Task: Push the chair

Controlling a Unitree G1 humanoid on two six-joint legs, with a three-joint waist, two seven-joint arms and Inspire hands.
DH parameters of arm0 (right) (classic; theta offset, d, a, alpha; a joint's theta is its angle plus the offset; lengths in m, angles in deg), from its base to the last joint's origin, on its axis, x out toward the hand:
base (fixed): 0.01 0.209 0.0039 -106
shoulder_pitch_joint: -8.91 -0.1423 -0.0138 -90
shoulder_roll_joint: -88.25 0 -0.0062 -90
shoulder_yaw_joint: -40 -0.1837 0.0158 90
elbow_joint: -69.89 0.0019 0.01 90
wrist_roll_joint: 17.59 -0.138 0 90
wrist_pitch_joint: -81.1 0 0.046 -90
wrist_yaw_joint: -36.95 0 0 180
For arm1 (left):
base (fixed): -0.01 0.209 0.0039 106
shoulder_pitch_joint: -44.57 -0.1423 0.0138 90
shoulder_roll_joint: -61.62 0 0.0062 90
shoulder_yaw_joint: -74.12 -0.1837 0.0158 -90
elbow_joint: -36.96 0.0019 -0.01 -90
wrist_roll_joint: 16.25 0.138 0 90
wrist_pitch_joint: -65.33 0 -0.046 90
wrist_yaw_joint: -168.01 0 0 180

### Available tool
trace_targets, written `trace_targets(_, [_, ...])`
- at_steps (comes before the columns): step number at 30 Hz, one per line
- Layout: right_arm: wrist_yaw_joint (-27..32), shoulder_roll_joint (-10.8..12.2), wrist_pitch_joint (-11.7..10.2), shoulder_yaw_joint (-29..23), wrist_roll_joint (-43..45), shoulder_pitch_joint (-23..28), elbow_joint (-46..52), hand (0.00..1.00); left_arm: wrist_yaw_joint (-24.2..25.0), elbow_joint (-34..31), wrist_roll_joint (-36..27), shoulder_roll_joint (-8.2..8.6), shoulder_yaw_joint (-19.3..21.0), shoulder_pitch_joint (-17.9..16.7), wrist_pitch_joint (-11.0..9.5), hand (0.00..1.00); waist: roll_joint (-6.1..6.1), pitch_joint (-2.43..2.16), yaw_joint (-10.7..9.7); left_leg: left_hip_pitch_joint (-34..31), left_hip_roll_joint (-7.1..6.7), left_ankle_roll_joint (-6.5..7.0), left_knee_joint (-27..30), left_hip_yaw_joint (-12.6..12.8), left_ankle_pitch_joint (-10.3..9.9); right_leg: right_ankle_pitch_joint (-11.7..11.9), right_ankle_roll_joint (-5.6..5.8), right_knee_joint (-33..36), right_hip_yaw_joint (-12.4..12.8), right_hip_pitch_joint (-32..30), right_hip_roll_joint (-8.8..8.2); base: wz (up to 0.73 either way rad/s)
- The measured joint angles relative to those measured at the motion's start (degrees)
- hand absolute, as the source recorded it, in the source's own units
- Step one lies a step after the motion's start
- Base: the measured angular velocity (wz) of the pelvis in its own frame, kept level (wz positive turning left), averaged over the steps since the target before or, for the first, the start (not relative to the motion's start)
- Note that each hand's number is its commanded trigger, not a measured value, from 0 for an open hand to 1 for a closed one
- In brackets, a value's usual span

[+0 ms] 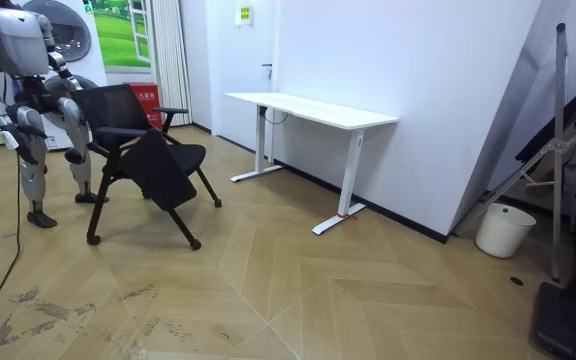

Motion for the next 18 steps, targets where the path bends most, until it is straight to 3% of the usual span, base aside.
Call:
trace_targets(6, [1.7, 0.56, 0.18, -2.45, 0.08, -0.1, -1.78, 0.0, 0.39, 0.15, 0.39, 0.23, 1.41, -0.27, 0.14, 0.0, 0.0, 0.0, -0.05, 0.17, 0.0, 0.02, -0.04, 0.18, -0.01, 0.01, 0.0, 0.09, -0.15, 0.08, -0.03, 0.0])
trace_targets(13, [7.06, 0.79, 2.92, -8.64, 0.03, 0.07, -4.27, 0.0, 0.4, 0.05, 1.34, 0.53, 7.81, -1.5, 2.88, 0.0, -0.17, 0.11, -0.19, 0.09, -0.04, 0.04, 0.21, 0.15, -0.01, 0.0, 0.0, 0.21, -0.53, 0.28, -0.12, 0.0])
trace_targets(18, [7.9, 0.8, 3.62, -8.99, -0.3, -0.08, -4.36, 0.0, 0.41, 0.06, 1.63, 0.69, 9.04, -1.64, 3.62, 0.0, -0.37, 0.11, -0.06, -0.07, -0.04, 0.19, 0.65, 0.18, -0.1, -0.04, 0.06, 0.09, -0.47, 0.3, -0.19, 0.0])
